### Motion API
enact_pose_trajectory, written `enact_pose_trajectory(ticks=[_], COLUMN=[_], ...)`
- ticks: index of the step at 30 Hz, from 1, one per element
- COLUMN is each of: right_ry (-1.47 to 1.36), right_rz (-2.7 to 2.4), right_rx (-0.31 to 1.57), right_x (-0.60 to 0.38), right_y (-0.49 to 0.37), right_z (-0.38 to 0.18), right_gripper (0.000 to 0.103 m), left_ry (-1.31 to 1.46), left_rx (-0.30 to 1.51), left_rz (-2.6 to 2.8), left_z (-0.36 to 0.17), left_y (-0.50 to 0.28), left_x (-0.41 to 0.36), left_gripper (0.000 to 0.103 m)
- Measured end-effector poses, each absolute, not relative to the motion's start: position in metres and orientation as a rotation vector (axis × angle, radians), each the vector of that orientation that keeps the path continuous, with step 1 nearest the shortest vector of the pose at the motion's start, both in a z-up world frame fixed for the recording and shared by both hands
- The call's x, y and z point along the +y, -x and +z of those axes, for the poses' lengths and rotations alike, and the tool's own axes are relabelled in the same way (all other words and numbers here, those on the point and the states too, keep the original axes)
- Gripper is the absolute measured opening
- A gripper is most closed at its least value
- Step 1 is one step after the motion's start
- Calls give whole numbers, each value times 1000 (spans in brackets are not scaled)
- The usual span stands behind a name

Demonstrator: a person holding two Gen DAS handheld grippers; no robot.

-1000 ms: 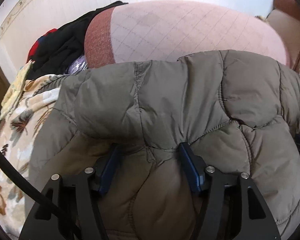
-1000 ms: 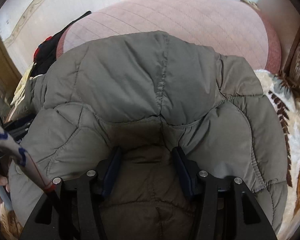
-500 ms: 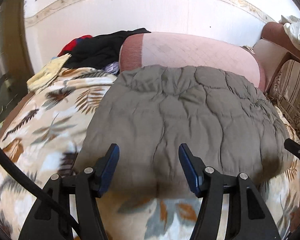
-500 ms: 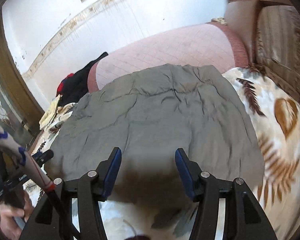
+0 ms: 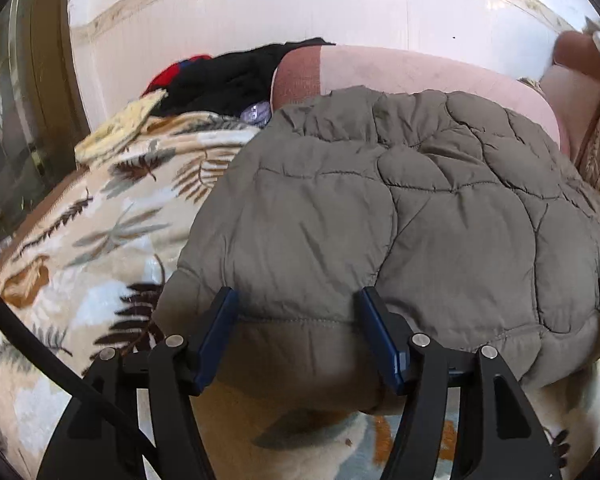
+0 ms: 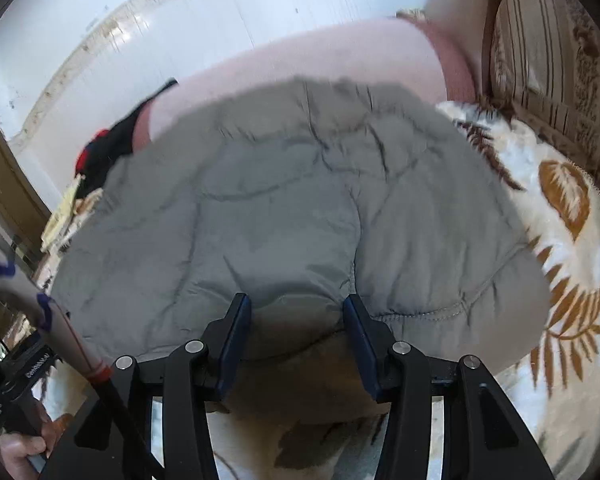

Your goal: Fold large clothes

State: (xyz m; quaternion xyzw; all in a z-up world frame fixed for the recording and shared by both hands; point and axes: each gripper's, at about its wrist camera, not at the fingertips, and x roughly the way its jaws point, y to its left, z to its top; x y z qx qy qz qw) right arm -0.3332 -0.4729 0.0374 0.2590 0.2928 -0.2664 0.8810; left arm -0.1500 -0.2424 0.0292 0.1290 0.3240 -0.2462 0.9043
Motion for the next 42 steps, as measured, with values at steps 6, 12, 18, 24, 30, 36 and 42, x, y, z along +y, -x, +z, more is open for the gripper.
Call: enact_pose_trajectory(ticks=[6, 12, 18, 24, 30, 36, 42], right_ry=[-481, -472, -460, -456, -450, -450, -449], right_rz=[-590, -594, -593, -592, -595, -595, -598], right_rx=[652, 654, 657, 659, 662, 662, 657], right_x=[-468, -469, -467, -467, -466, -466, -466], right_y=[321, 321, 320, 321, 320, 320, 321], right_z=[26, 24, 24, 23, 24, 23, 24], right_gripper=[54, 54, 54, 54, 54, 54, 54], left_ry=[-306, -300, -311, -319, -324, -326, -325], left_rx=[639, 638, 625, 617, 614, 612, 613], left_rz=[-470, -469, -462, -458, -456, -455, -456], left_z=[22, 22, 22, 21, 21, 21, 22], left_y=[154, 151, 153, 156, 156, 157, 156], left_x=[-252, -250, -251, -252, -253, -253, -253], left_gripper=[63, 63, 63, 63, 63, 63, 63])
